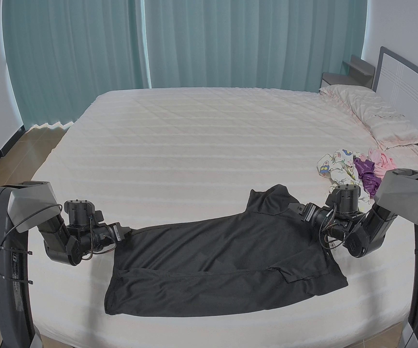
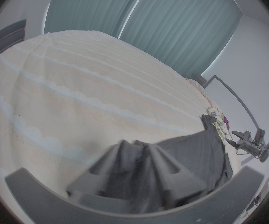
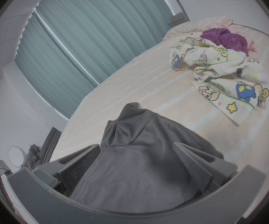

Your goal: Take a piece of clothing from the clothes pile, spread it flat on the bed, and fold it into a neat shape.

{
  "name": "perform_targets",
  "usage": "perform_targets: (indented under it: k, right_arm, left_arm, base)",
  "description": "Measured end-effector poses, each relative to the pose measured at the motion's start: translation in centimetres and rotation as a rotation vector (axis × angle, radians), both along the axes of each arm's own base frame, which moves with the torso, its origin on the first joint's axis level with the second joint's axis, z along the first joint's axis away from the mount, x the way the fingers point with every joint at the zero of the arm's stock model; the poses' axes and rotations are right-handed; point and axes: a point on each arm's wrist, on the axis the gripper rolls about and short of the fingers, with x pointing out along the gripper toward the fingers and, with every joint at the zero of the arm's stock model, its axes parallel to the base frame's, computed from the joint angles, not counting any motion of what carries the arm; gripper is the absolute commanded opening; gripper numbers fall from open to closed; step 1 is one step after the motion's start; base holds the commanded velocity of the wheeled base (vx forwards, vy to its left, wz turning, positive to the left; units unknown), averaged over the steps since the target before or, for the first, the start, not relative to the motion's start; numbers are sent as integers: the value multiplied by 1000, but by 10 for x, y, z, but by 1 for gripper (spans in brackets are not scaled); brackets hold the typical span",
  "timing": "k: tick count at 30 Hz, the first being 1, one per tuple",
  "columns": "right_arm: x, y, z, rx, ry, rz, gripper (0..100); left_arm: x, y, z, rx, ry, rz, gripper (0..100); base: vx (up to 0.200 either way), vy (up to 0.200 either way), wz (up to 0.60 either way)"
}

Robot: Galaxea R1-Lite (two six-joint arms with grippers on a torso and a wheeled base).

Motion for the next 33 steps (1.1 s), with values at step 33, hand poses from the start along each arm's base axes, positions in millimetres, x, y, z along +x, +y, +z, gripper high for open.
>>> perform_targets:
  k: [33]
  right_arm:
    - [74, 12, -15, -267, -68, 158, 100]
  left_arm:
    - [8, 10, 18, 73, -70, 134, 0]
  base:
    - [0, 0, 0]
